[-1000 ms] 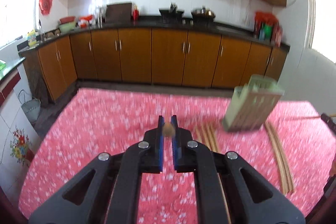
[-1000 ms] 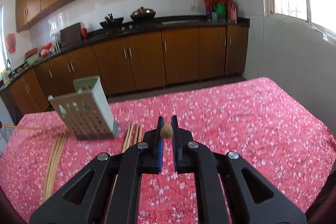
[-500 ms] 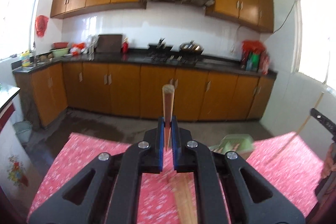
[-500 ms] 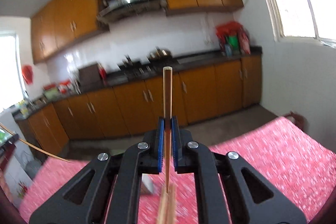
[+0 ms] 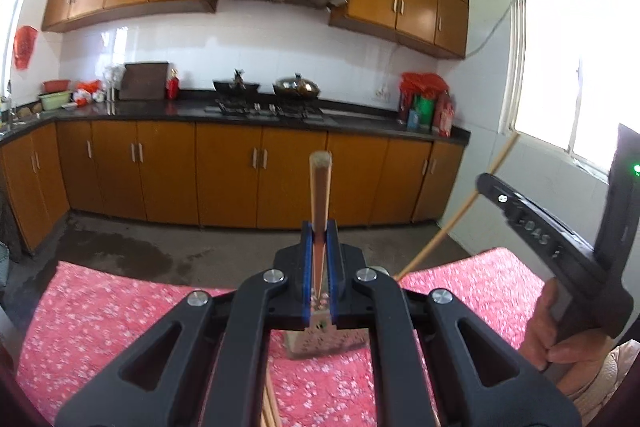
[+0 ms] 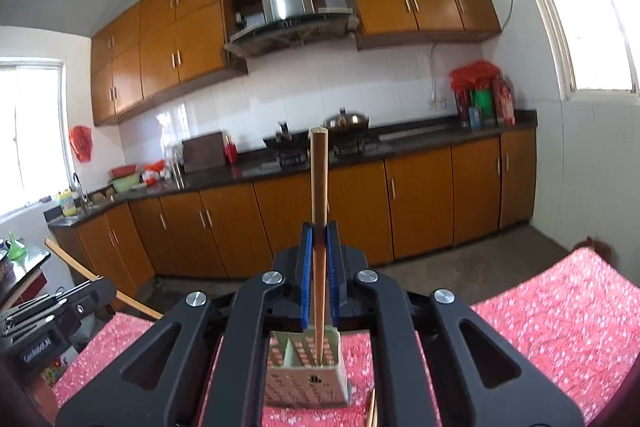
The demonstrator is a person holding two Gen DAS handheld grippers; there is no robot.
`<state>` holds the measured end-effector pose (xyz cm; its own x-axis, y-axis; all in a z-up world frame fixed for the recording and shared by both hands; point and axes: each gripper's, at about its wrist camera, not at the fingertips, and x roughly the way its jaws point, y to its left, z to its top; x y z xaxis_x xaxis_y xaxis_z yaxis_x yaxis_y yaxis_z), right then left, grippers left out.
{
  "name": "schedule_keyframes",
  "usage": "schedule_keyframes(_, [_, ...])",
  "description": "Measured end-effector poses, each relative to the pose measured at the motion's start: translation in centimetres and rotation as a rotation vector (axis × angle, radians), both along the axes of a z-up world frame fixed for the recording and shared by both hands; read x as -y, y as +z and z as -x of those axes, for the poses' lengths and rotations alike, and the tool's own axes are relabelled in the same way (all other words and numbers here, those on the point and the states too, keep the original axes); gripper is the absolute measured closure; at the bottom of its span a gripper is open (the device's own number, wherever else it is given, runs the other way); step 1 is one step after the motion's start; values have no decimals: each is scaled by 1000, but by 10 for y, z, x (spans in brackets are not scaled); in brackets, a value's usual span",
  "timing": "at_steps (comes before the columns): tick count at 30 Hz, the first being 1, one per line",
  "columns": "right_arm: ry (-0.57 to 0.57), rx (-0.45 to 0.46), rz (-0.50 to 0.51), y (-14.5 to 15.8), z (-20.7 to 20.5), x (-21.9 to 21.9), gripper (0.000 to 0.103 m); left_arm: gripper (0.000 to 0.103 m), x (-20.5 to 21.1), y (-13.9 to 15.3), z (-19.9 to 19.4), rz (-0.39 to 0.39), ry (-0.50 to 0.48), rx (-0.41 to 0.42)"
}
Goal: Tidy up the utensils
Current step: 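Lift the left tool's chopstick over the perforated holder while the right tool carries its chopstick there, then open the left tool over the holder while the right tool opens too, then return the left tool to the chopsticks and grasp one while the right tool grasps another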
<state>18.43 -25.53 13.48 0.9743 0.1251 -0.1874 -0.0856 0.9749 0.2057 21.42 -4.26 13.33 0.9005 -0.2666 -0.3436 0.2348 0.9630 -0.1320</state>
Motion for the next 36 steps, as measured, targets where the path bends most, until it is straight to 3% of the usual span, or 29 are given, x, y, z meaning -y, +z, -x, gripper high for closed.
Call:
schedule_keyframes(8, [13, -84, 2, -24, -11, -6, 94, 95, 7, -24, -21, 2, 2, -63])
schedule_keyframes(10, [23, -92, -5, -25, -9, -5, 87, 93, 5, -24, -22, 8, 12, -63])
schedule_keyframes(11, [22, -91, -7, -23, -8, -5, 74, 92, 3, -25, -20, 11, 12, -61])
schedule_keyframes(13, [18, -78, -6, -21, -4, -4, 66, 84, 0, -22, -19, 17, 20, -53])
schedule_keyframes(21, [-46, -37, -29, -11, 28, 27, 65, 65, -38, 0, 17, 70, 95, 41])
schedule_keyframes(25, [-130, -149, -28, -42, 39, 58, 65, 62, -68, -10, 42, 70, 171, 36])
schedule_keyframes(28, [-137, -329, -15, -93, 33, 72, 66, 62, -88, -44, 47, 31, 225, -63])
schedule_keyframes(31, [-52, -529, -28, -156, 32, 71, 81, 63, -102, -93, 45, 1, 255, -203])
schedule_keyframes(33, [0, -593, -32, -181, 36, 63, 85, 64, -106, -128, 46, 2, 246, -296])
schedule_keyframes(36, [52, -643, -19, -204, 44, 47, 85, 69, -100, -159, 52, -15, 212, -367])
